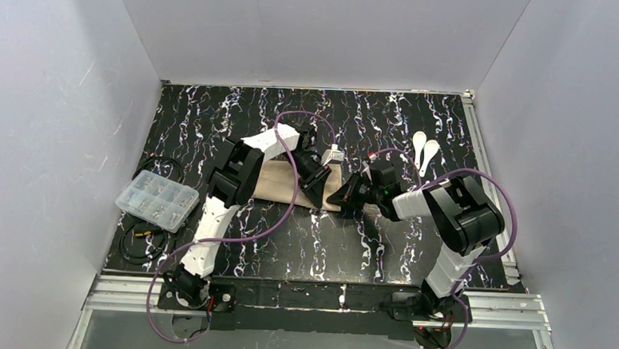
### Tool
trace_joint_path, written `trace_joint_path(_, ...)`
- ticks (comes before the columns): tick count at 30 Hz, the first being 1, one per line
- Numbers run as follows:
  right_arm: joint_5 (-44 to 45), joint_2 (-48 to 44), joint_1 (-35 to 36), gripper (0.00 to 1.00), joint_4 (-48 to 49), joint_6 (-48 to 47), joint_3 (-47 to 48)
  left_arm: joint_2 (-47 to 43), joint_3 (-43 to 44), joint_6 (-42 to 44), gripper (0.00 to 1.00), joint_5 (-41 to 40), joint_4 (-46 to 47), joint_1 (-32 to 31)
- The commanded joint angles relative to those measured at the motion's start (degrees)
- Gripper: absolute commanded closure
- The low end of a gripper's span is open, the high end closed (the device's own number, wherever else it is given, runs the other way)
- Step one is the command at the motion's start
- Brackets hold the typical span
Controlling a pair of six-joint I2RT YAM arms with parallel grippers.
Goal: Fold the napkin into a case and place the utensils inside
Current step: Smooth out the 2/3-rectangle-folded napkin at the center of the board.
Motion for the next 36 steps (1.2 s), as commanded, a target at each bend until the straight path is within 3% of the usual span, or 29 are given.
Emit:
trace_joint_path(1,0.91,3.28,-0.15,0.89,1.69,-1.65,-1.58,-0.25,0.73,2.25,0.82,-0.84,-1.61,0.14)
trace_joint_path(9,-2.79,9.41,-2.78,0.89,8.75,-0.98,-3.8,-1.81,-1.19,6.51,0.82,-3.36,-5.08,1.78)
trace_joint_path(12,-4.78,6.35,-3.88,0.75,9.9,-1.58,-3.1,-2.02,-2.29,7.29,0.83,-4.36,-5.1,2.25)
trace_joint_path(14,-3.34,1.35,-3.71,0.63,4.43,-5.2,-1.01,-1.56,-1.87,7.32,0.83,-3.84,-5.68,2.39)
trace_joint_path(18,-1.32,-6.22,-3.16,0.54,-1.75,-8.56,1.2,-1.39,-1.04,6.8,0.83,-2.47,-5.71,2.39)
trace_joint_path(21,-2.17,-6.66,-2.36,0.58,-1.55,-7.52,-0.2,-1.21,-0.24,6.57,0.83,-1.97,-5.7,2.39)
trace_joint_path(27,-6.53,-0.53,-0.17,0.75,8.78,-1.93,-1.77,-1.05,0.27,6.26,0.83,-1.26,-5.73,2.39)
trace_joint_path(36,-10.07,5.66,0.32,0.78,14.03,0.48,1.91,-0.57,1.06,6.09,0.83,-0.97,-5.72,2.39)
